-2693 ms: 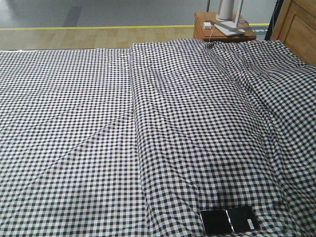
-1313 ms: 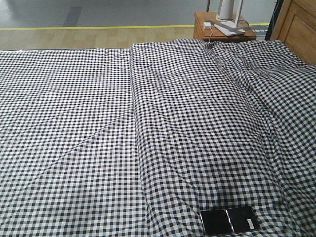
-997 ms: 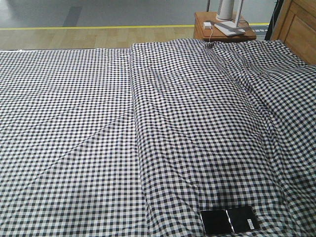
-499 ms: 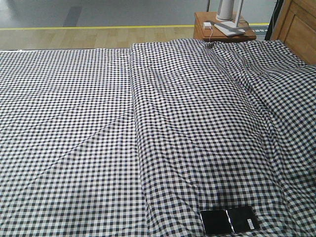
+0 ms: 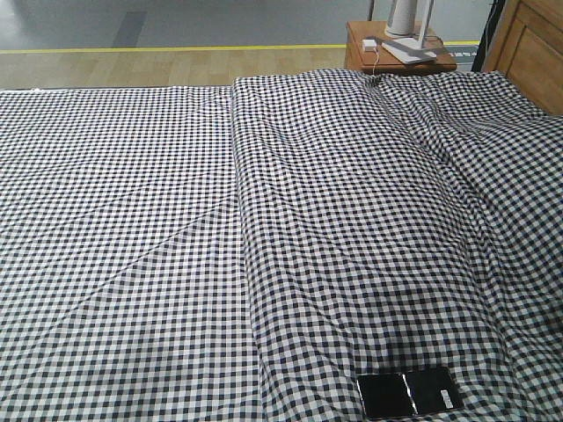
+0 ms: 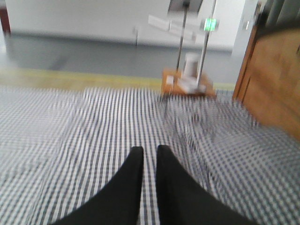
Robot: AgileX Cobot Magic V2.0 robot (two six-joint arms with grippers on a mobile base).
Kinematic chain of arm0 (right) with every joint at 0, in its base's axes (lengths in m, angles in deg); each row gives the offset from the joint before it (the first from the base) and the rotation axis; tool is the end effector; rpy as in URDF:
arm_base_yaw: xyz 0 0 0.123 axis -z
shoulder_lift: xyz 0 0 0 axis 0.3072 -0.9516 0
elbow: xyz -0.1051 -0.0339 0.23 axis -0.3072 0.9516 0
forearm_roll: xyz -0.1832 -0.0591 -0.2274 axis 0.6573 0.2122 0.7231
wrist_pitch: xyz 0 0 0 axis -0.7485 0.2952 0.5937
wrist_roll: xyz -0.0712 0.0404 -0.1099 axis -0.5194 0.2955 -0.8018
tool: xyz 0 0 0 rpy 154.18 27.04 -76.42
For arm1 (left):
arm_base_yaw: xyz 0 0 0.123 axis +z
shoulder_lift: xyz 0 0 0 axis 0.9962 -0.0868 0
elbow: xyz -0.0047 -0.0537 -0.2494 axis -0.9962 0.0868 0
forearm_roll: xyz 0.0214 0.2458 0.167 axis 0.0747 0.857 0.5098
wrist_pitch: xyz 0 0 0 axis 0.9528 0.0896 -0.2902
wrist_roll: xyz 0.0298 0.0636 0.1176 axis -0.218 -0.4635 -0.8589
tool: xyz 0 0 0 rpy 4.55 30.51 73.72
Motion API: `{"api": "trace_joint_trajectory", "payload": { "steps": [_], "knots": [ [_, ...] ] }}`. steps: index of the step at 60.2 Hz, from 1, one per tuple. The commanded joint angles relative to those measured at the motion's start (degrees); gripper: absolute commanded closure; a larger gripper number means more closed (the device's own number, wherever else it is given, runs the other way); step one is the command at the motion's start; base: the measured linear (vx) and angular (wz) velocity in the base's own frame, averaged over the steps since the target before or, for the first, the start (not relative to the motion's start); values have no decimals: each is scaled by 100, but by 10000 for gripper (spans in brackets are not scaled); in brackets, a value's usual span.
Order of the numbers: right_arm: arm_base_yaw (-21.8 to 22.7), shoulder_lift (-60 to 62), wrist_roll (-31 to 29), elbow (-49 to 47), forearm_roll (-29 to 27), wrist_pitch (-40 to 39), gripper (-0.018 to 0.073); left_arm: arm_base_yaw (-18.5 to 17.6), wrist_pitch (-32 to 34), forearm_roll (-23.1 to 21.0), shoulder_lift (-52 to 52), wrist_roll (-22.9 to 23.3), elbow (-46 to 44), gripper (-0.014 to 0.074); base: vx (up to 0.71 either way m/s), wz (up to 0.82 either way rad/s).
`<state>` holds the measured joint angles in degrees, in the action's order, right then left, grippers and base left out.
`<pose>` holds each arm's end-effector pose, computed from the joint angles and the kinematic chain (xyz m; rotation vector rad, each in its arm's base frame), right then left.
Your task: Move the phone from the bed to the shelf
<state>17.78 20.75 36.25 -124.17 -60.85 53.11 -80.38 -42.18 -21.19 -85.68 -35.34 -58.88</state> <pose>0.2379 0.0019 0.3481 -0.0907 1.7611 -0.0566 0.1783 0.0139 0.1797 0.0390 1.6893 0.1491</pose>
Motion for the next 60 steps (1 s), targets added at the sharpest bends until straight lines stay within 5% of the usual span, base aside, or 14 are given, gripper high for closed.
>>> {"api": "trace_joint_trajectory", "payload": {
  "steps": [1,23,41,60],
  "knots": [
    [22,-320,-53,-182,-45,-22,398,7,413,-52,57,33,-132,595,0,0],
    [22,-663,-60,-182,-568,383,-170,7,413,-52,57,33,-132,595,0,0],
    [22,-663,-65,-182,-834,485,-139,7,413,-52,57,33,-132,595,0,0],
    [30,-959,589,-748,-321,1440,-129,7,413,-52,57,33,-132,595,0,0]
  ]
}}
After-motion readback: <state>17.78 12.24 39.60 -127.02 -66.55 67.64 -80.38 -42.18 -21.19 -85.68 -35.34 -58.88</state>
